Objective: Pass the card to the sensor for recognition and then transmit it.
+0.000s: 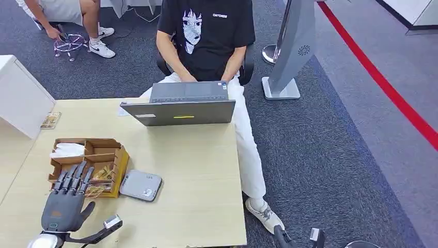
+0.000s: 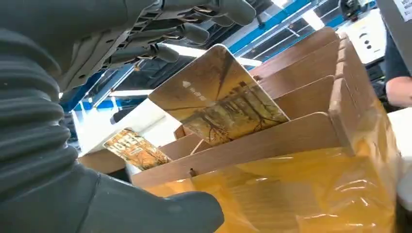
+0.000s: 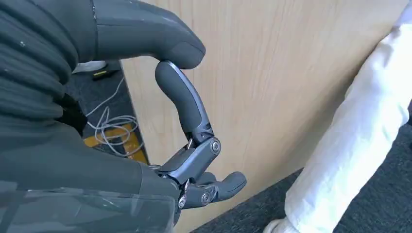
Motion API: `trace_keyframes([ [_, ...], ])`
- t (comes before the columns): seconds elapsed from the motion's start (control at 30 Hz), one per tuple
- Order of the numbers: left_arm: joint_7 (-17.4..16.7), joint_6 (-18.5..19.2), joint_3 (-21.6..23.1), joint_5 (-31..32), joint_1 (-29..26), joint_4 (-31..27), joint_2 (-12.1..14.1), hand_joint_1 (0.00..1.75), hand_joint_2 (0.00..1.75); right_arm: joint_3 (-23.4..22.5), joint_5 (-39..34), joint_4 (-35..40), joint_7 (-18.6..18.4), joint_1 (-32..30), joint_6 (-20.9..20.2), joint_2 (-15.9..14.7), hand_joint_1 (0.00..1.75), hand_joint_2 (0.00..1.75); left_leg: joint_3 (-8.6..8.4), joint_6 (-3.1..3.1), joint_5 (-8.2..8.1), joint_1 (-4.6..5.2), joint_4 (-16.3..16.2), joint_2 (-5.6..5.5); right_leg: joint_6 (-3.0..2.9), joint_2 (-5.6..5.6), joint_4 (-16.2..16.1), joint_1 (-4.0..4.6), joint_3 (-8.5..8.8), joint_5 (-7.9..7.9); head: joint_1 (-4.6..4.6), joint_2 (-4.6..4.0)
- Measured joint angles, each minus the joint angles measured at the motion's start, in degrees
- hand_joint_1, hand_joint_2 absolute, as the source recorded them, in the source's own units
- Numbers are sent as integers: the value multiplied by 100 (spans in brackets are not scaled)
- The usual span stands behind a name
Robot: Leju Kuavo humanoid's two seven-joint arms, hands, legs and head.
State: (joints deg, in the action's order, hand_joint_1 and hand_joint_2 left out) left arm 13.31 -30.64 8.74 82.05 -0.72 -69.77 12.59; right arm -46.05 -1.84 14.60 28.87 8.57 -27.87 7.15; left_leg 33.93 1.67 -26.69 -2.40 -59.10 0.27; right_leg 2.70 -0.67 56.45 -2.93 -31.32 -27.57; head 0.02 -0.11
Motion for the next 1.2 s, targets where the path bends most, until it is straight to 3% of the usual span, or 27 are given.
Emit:
trace_keyframes([
  [0.1,15,-4,-55,17,0,0,2,0,175,0,2,0,0,0,-4,0,0,175,0,0,0,0,0,0,0,0,0,0,0,0,-2,0],
  [0.13,17,-18,-70,18,0,0,0,28,175,0,4,0,0,1,-4,0,0,175,0,0,0,0,0,0,0,0,0,0,0,0,-2,0],
  [0.17,20,-17,-74,17,0,0,0,175,175,0,2,0,0,1,-4,0,0,175,0,0,0,0,0,-1,0,0,0,0,0,0,0,0],
  [0.83,149,-105,-118,-81,-2,-2,15,175,175,0,4,0,0,3,-9,2,0,175,0,0,0,0,0,-1,0,0,0,0,0,0,-2,0],
  [1.2,247,-125,-125,-208,-16,-293,-42,175,175,0,4,0,0,3,-13,4,0,175,0,0,0,0,0,-2,0,2,0,0,0,0,0,0],
])
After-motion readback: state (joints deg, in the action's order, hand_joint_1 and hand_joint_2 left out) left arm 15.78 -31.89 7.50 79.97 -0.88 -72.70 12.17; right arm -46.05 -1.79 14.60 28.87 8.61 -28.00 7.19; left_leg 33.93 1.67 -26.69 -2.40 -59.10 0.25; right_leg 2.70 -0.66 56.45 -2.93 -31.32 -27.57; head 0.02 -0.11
